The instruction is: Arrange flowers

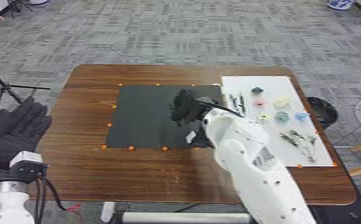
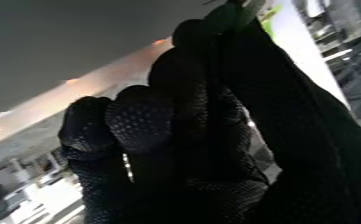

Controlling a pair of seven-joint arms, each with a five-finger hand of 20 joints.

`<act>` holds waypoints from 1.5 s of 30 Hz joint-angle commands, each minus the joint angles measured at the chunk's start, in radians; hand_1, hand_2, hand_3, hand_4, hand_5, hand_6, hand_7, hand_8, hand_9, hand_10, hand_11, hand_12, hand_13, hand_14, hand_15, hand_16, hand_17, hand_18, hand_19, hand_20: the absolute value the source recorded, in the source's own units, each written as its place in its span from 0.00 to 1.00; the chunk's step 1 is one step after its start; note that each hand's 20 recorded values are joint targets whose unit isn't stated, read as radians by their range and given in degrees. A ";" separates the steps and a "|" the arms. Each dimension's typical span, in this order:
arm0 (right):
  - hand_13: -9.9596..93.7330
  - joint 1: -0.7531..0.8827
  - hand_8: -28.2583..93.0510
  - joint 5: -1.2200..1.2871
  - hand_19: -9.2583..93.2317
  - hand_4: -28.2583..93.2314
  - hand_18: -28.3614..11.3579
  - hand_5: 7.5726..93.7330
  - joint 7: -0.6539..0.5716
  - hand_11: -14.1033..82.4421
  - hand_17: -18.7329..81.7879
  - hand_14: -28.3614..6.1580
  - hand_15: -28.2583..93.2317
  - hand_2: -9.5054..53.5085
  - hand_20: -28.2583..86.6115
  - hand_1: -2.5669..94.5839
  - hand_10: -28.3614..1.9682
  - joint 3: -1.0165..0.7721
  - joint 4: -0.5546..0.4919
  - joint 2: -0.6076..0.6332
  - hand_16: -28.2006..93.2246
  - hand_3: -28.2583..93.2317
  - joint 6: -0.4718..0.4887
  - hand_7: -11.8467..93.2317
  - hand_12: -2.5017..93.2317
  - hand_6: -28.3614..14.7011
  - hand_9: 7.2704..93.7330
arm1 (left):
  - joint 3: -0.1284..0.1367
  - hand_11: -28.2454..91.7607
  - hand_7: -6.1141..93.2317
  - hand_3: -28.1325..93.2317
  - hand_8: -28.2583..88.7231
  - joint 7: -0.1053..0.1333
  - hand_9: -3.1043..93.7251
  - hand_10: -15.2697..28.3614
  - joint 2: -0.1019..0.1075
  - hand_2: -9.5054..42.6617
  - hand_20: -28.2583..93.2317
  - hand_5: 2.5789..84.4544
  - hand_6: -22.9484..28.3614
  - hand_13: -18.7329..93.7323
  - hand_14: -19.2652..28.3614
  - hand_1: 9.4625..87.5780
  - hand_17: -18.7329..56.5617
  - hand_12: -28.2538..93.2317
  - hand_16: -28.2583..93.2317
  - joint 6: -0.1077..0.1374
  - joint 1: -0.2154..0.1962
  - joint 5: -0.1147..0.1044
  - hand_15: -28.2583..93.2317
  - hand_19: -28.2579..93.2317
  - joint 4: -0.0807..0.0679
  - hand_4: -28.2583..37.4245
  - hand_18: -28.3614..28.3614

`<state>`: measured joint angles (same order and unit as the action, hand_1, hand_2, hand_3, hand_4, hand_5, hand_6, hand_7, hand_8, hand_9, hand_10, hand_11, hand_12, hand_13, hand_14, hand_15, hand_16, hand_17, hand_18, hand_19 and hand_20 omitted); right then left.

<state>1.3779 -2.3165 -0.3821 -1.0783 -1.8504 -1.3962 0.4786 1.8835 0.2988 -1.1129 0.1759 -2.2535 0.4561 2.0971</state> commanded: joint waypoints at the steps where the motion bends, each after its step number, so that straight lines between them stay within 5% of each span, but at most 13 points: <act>1: 0.79 -0.061 0.40 -0.020 0.99 0.12 0.14 0.72 -0.081 0.61 0.64 0.48 0.80 0.00 0.58 0.55 0.61 0.084 0.097 -0.132 0.58 0.81 0.086 0.60 0.62 0.61 0.81 | -0.008 0.39 0.17 0.82 0.16 0.019 0.41 0.67 0.018 0.46 0.30 0.53 0.60 0.41 0.67 0.20 0.17 0.30 0.20 0.016 -0.006 -0.015 0.39 0.52 0.007 0.00 0.74; 6: 0.80 -0.034 0.40 -0.009 0.99 0.12 0.14 0.73 -0.166 0.61 0.65 0.48 0.80 0.00 0.57 0.55 0.60 0.119 0.123 -0.195 0.58 0.81 0.045 0.60 0.61 0.61 0.81 | -0.017 0.39 0.17 0.82 0.16 0.026 0.41 0.67 0.032 0.46 0.30 0.53 0.60 0.41 0.67 0.20 0.17 0.30 0.20 0.018 -0.014 -0.037 0.39 0.52 0.017 0.00 0.74; 13: 0.80 0.005 0.39 0.097 1.00 0.12 0.12 0.73 -0.350 0.62 0.65 0.48 0.80 0.00 0.56 0.56 0.59 0.132 0.155 -0.314 0.58 0.80 0.008 0.60 0.61 0.61 0.81 | -0.047 0.39 0.18 0.82 0.16 0.000 0.42 0.67 0.059 0.46 0.30 0.53 0.61 0.41 0.67 0.20 0.17 0.30 0.20 0.025 0.007 -0.033 0.39 0.52 0.017 0.00 0.74; 25: 0.81 0.012 0.39 -0.079 1.00 0.11 0.10 0.74 -0.268 0.63 0.66 0.47 0.80 0.00 0.57 0.58 0.57 0.138 0.263 -0.421 0.58 0.79 -0.098 0.59 0.59 0.60 0.81 | -0.076 0.40 0.18 0.83 0.16 0.018 0.42 0.68 0.063 0.46 0.30 0.53 0.60 0.41 0.67 0.20 0.17 0.30 0.20 0.025 0.017 -0.037 0.39 0.52 0.018 0.00 0.74; 35: 0.81 -0.027 0.38 -0.223 1.00 0.10 0.10 0.74 -0.248 0.64 0.67 0.48 0.80 0.00 0.57 0.58 0.55 0.112 0.365 -0.470 0.57 0.78 -0.068 0.59 0.59 0.61 0.81 | -0.078 0.39 0.18 0.83 0.16 0.044 0.42 0.67 0.061 0.46 0.30 0.53 0.60 0.41 0.67 0.20 0.17 0.30 0.20 0.011 0.011 -0.047 0.39 0.52 0.021 0.00 0.74; 45: 0.81 -0.023 0.38 -0.253 1.00 0.09 0.10 0.74 -0.252 0.64 0.67 0.48 0.80 0.00 0.57 0.58 0.55 0.099 0.384 -0.471 0.58 0.78 -0.050 0.58 0.58 0.60 0.81 | -0.081 0.39 0.18 0.82 0.16 0.041 0.42 0.67 0.061 0.46 0.30 0.53 0.60 0.41 0.67 0.21 0.17 0.30 0.20 0.003 0.024 -0.053 0.39 0.52 0.014 0.00 0.74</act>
<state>1.3585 -2.5603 -0.6335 -0.9803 -1.4604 -1.8622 0.4137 1.8073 0.3303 -1.0500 0.1919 -2.2314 0.4137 2.1084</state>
